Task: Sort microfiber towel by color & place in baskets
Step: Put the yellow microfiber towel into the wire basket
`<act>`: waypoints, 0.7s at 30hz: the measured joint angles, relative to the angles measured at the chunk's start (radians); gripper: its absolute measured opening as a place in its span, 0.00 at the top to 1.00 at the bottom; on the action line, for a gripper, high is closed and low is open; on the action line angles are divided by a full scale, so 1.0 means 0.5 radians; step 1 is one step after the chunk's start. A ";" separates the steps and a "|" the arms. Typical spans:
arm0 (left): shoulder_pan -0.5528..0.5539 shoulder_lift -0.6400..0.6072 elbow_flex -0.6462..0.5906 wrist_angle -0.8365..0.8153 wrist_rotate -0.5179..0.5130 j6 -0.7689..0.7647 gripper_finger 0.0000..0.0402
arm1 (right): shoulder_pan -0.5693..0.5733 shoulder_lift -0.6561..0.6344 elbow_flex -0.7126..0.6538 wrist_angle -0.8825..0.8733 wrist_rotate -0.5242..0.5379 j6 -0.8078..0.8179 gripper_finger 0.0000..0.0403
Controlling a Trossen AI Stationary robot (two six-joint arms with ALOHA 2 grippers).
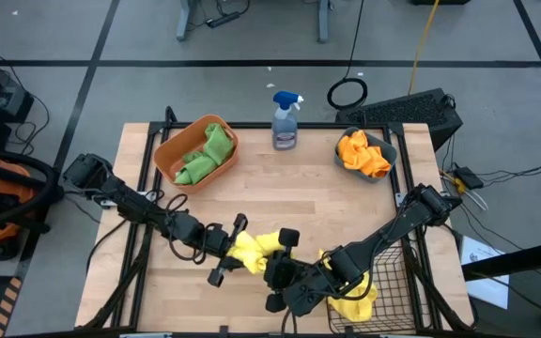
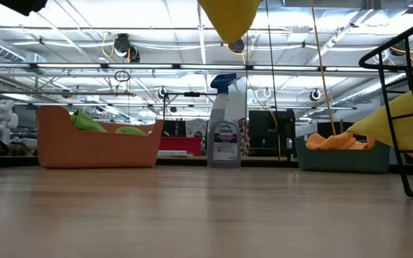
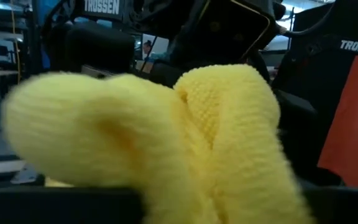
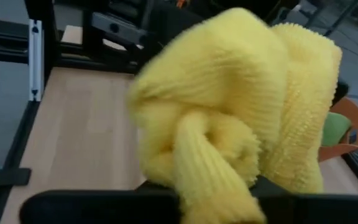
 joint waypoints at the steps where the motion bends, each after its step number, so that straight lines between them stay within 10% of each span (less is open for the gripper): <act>1: 0.001 0.000 0.000 0.000 -0.002 0.025 0.76 | 0.001 0.000 0.000 0.000 -0.005 -0.002 0.88; 4: 0.000 0.000 0.000 0.001 -0.001 0.038 0.93 | 0.023 0.000 -0.001 -0.007 -0.011 -0.074 0.78; 21: -0.002 0.003 -0.002 -0.040 0.127 -0.066 0.91 | 0.365 -0.032 0.000 -0.216 0.750 -0.612 0.21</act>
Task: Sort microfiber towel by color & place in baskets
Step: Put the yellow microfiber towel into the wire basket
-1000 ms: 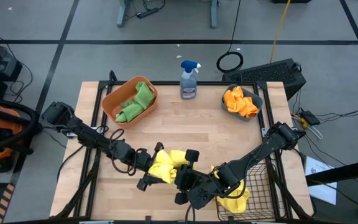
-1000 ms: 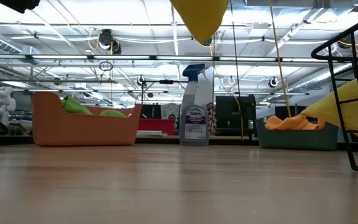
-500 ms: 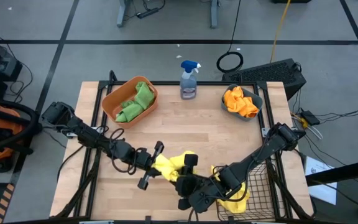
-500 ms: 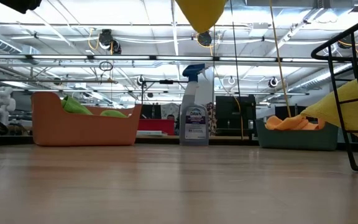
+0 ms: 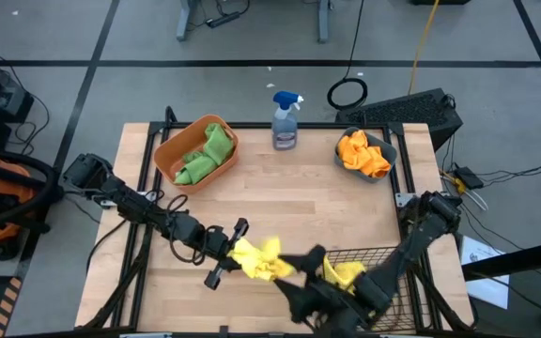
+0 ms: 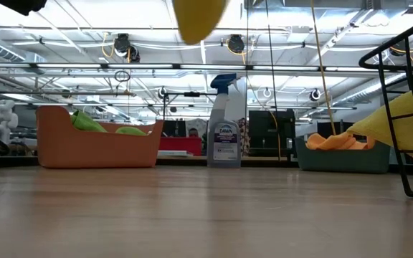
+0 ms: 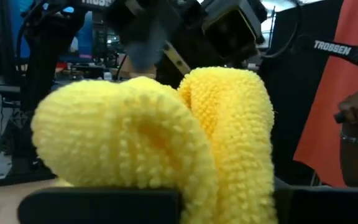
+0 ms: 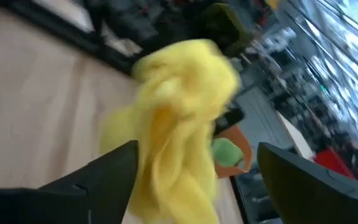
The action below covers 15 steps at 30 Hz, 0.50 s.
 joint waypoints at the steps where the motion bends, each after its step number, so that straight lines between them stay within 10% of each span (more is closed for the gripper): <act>1: 0.001 0.000 0.000 0.002 0.008 -0.013 0.91 | 0.025 0.002 0.000 -0.010 -0.016 -0.015 0.20; 15: 0.016 0.000 0.001 0.048 0.093 -0.075 0.91 | -0.076 0.161 0.000 0.059 0.119 -0.440 0.18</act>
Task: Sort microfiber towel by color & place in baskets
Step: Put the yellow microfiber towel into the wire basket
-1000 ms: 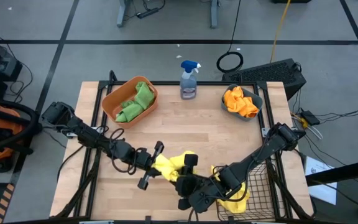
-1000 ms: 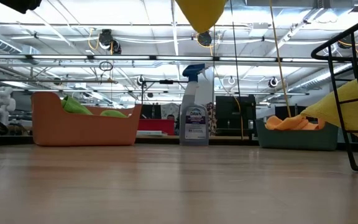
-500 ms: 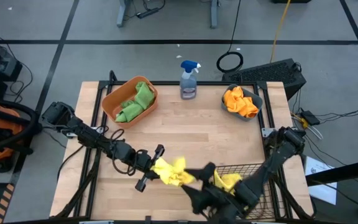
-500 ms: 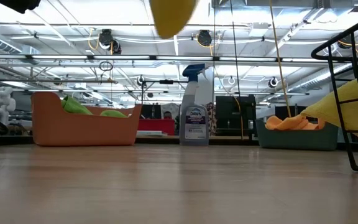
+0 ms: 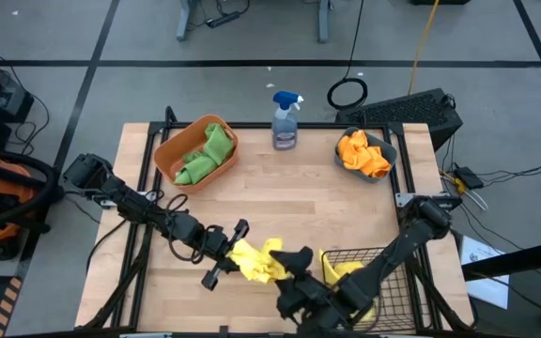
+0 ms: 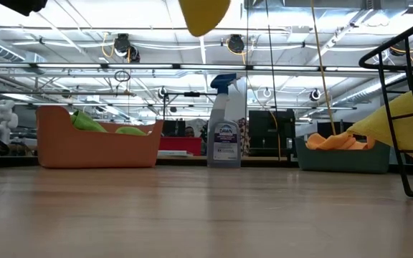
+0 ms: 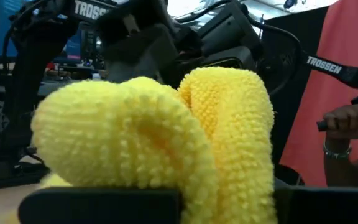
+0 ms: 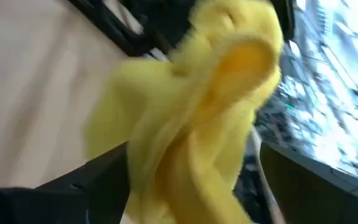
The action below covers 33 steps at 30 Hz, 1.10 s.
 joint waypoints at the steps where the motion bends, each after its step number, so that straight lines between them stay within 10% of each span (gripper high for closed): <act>1: 0.000 0.000 0.000 -0.004 0.001 0.000 0.91 | -0.020 0.017 0.000 0.034 0.032 -0.018 0.19; 8: 0.001 -0.002 0.000 -0.023 0.004 -0.048 0.91 | -0.084 0.027 0.000 0.237 -0.018 -0.059 0.35; 18: -0.001 -0.002 0.002 -0.078 0.028 -0.152 0.72 | -0.084 0.028 0.000 0.233 -0.161 -0.010 0.95; 25: -0.008 -0.006 0.004 -0.142 0.069 -0.155 0.38 | -0.047 0.020 0.000 0.213 -0.086 -0.034 0.94; 33: -0.005 -0.042 0.001 -0.384 0.051 -0.155 0.23 | 0.096 -0.099 0.035 0.142 -0.041 -0.025 0.97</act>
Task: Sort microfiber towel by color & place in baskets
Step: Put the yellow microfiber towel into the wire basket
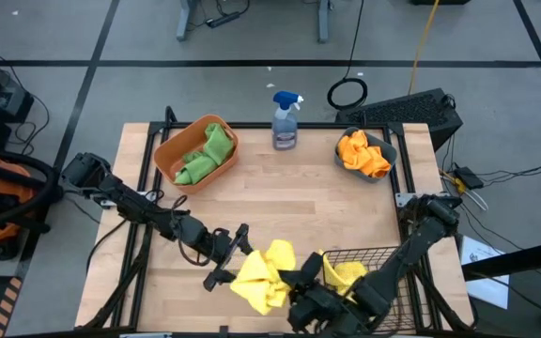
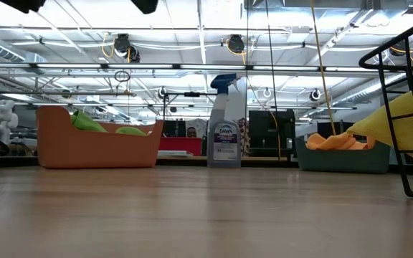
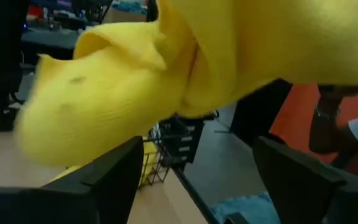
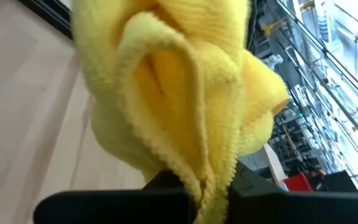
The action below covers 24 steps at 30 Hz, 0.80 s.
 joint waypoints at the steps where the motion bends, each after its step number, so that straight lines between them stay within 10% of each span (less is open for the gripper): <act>1: 0.000 -0.022 0.001 -0.042 -0.001 0.001 0.23 | 0.022 -0.015 0.000 -0.022 -0.001 0.013 0.97; 13: 0.005 -0.261 0.000 -0.530 -0.019 0.004 0.23 | 0.293 -0.352 0.000 -0.620 -0.020 0.675 0.98; 24: 0.007 -0.265 0.001 -0.689 -0.406 0.021 0.23 | 0.378 -0.469 -0.001 -1.704 -1.061 2.352 0.98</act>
